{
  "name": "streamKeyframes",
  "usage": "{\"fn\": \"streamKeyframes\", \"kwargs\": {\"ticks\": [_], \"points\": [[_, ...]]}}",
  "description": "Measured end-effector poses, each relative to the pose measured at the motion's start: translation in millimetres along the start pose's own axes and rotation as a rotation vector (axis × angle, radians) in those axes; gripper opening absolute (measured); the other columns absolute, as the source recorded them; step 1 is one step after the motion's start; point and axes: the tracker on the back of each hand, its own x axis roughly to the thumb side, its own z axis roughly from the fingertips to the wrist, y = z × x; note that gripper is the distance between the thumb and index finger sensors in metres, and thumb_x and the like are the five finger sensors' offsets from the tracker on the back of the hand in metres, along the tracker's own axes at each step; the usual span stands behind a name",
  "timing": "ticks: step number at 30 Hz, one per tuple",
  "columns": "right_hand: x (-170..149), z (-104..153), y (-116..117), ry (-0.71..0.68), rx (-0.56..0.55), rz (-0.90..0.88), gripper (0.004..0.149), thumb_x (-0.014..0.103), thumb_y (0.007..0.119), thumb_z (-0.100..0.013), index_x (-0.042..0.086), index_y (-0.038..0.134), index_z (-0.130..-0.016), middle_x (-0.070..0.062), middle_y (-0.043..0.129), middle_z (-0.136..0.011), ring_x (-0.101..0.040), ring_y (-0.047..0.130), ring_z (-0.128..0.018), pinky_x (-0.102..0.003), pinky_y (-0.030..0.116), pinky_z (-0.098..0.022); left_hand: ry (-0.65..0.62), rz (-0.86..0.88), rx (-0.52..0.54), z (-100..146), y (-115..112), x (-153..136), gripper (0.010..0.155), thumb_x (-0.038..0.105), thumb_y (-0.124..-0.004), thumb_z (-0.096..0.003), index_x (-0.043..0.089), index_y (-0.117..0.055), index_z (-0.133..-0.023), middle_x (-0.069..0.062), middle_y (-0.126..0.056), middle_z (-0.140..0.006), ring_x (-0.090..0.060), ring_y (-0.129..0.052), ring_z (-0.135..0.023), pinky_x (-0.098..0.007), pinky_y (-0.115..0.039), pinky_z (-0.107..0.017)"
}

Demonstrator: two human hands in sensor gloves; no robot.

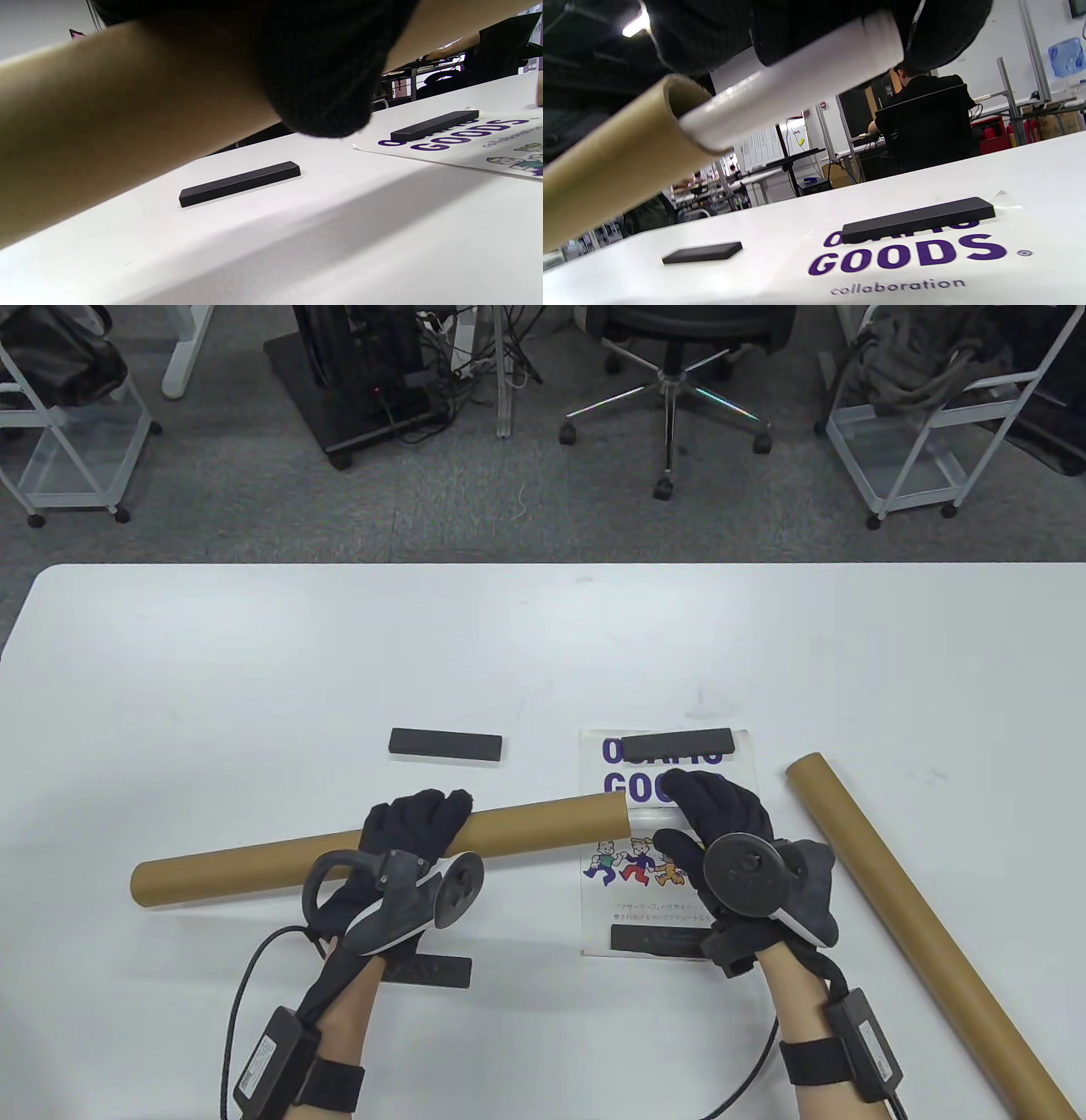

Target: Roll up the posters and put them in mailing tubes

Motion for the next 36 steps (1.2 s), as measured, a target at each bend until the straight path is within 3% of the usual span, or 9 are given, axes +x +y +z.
{"fn": "streamKeyframes", "kwargs": {"ticks": [5,12,20,36], "points": [[-14.4,1.2,-8.6,0.071,-0.058,-0.207,0.073,0.041,0.067,-0.05,0.008,0.043,-0.111,-0.022,0.051,-0.115,-0.051,0.056,-0.103,-0.071,0.052,-0.069,0.004,0.02,-0.002,0.1,-0.2,-1.7,0.088,0.033,-0.092,-0.0415,0.032,-0.046,-0.117,0.002,-0.066,-0.118,-0.026,-0.081,-0.106,-0.051,-0.069,-0.083],[-35.0,2.6,-10.4,0.226,-0.096,-0.439,0.074,0.039,0.062,-0.053,-0.002,0.041,-0.111,-0.032,0.049,-0.114,-0.057,0.056,-0.1,-0.072,0.051,-0.068,0.023,0.014,0.006,0.4,0.2,-5.9,0.088,0.033,-0.092,-0.0417,0.031,-0.046,-0.117,0.001,-0.066,-0.118,-0.027,-0.081,-0.105,-0.052,-0.069,-0.083],[-21.4,1.2,0.5,0.202,-0.022,-0.352,0.075,0.041,0.062,-0.053,-0.004,0.043,-0.11,-0.033,0.051,-0.113,-0.057,0.058,-0.099,-0.071,0.052,-0.068,0.046,0.026,-0.002,-0.2,-1.4,-12.8,0.088,0.033,-0.092,-0.0419,0.03,-0.046,-0.117,0.0,-0.066,-0.118,-0.028,-0.082,-0.105,-0.053,-0.069,-0.083],[21.7,1.8,32.9,-0.017,0.179,-0.309,0.078,0.041,0.064,-0.052,-0.003,0.039,-0.111,-0.033,0.044,-0.115,-0.06,0.053,-0.1,-0.073,0.05,-0.067,0.007,0.011,0.001,-0.2,2.1,-0.5,0.088,0.034,-0.091,-0.0425,0.028,-0.046,-0.118,-0.001,-0.066,-0.118,-0.028,-0.082,-0.105,-0.052,-0.07,-0.083]]}}
